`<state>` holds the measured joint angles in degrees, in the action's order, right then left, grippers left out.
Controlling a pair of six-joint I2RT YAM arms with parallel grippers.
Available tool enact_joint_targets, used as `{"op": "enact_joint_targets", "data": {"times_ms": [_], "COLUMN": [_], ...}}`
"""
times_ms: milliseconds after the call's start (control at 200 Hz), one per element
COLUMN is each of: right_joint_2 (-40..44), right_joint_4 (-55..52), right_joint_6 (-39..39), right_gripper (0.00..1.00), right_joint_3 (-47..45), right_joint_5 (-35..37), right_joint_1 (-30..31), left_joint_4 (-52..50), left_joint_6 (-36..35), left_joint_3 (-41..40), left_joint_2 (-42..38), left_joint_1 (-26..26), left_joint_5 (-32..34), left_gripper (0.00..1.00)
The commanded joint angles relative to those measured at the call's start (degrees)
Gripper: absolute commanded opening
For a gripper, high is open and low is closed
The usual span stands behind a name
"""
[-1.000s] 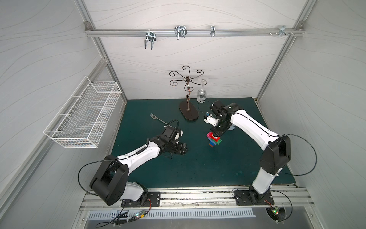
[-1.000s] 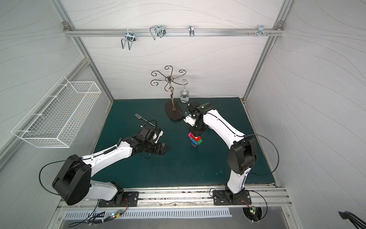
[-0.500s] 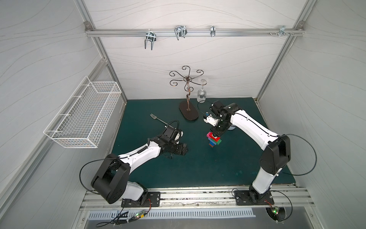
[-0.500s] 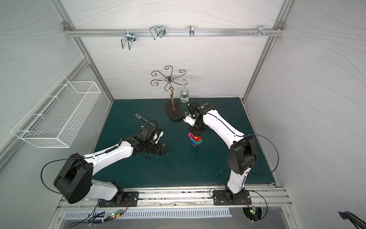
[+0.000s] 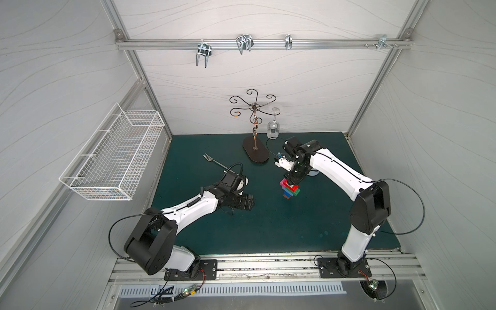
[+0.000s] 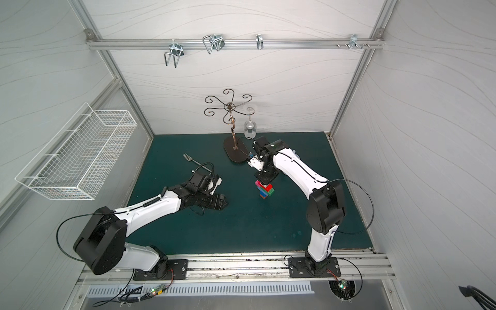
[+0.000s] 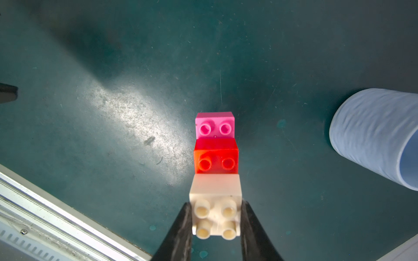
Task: Assemble a spoon with lego
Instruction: Assemble the lego brick with the lego brick.
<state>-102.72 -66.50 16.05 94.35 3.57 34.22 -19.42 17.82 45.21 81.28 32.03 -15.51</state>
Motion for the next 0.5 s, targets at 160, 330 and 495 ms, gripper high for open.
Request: {"op": "enact_joint_targets", "data": {"times_ms": [160,330,495], "right_joint_2": [-2.6,-4.04,-5.52], "right_joint_4": [-0.65,-1.23,-1.09], "right_joint_6": [0.3,0.6,0.76], "right_gripper": [0.24,0.23,0.22], "right_joint_3": [-0.71,-2.07,-4.29], "right_joint_5": [-0.89,-0.67,-1.92], "right_joint_1": [-0.24,-0.22,-0.21], "left_joint_4": [1.23,1.07,1.08], "left_joint_6": [-0.16,-0.16,-0.06], "left_joint_3": [2.18,2.21,2.18], "left_joint_2": [0.9,0.68,0.64], "left_joint_1": [0.27,0.28,0.23], "left_joint_5": [-0.59,-0.49,-0.63], "left_gripper": [0.83,0.82,0.82]}}
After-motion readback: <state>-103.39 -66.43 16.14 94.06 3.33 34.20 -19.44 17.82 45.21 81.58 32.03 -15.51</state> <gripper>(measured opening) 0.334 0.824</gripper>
